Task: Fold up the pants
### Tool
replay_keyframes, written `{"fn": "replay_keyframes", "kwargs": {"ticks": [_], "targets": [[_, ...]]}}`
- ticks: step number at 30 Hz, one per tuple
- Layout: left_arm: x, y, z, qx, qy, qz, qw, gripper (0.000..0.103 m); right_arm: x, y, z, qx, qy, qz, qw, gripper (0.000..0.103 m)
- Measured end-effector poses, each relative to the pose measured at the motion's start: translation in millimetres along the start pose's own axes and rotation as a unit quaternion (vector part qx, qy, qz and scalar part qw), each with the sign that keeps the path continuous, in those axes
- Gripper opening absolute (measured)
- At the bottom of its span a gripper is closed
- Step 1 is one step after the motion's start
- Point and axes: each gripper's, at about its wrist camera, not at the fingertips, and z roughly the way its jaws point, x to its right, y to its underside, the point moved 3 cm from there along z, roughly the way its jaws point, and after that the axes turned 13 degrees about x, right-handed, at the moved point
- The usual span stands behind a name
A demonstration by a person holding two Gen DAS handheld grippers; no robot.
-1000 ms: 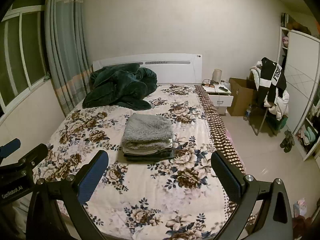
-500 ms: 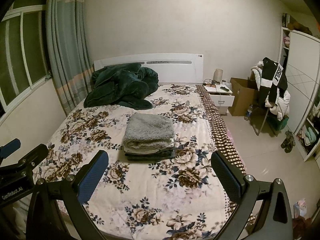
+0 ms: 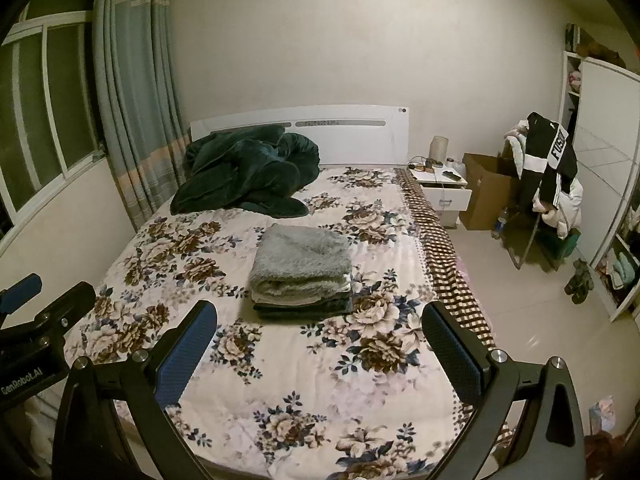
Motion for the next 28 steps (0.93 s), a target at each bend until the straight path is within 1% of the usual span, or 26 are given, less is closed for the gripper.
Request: {"fn": "replay_keyframes", "kwargs": {"ticks": [17,28], "targets": [[-1,-1,-3,0.0,-0.004,0.0,1.0,0.103,-2,2,-1,-0.001,-0.001,0.003,1.0,0.103],[-5,-9,-10,0.013,-0.003,0.005,0.9999,0.103,-2,2,-3,0.0,-0.001,0.005,1.0,0.103]]}}
